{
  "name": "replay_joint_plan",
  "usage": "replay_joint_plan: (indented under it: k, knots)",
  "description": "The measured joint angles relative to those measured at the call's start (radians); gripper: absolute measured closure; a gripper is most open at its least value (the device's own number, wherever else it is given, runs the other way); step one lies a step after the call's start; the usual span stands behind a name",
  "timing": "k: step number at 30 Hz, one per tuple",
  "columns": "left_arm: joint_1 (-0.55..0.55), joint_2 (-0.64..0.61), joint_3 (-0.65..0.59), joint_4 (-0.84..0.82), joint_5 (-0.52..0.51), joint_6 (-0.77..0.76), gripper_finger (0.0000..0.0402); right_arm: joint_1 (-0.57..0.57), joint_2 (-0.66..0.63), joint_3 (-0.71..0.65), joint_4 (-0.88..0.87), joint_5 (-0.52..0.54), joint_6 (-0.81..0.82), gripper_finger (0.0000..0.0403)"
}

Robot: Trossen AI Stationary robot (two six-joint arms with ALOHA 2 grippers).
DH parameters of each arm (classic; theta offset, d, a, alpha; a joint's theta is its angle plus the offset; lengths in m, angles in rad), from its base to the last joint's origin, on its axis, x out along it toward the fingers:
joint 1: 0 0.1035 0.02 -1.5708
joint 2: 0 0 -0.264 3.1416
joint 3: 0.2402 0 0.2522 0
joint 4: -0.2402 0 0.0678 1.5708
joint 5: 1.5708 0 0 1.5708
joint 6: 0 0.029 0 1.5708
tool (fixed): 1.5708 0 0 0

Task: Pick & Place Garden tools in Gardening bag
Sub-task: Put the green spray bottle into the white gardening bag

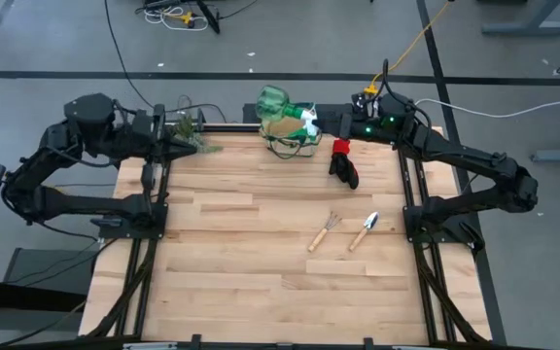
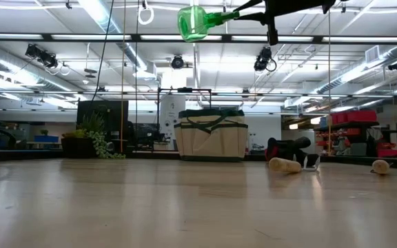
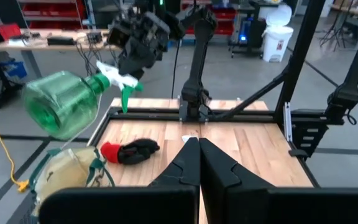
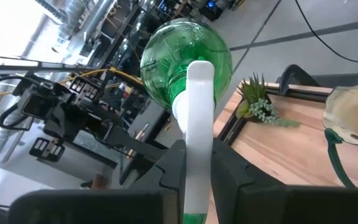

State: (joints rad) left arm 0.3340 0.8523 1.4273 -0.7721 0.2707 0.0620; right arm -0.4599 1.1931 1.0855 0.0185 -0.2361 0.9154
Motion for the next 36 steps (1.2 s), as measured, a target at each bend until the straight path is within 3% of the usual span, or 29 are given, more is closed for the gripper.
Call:
replay_joint_plan:
  k: [21, 36]
  knots:
    - [0.000, -0.002, -0.001, 0.016, 0.014, -0.006, 0.0400, 0.003, 0.000, 0.000, 0.038, 0.008, -0.123, 0.0353]
    - [0.000, -0.002, -0.001, 0.017, 0.014, -0.017, 0.0400, -0.002, -0.004, 0.002, 0.126, 0.010, 0.000, 0.0353]
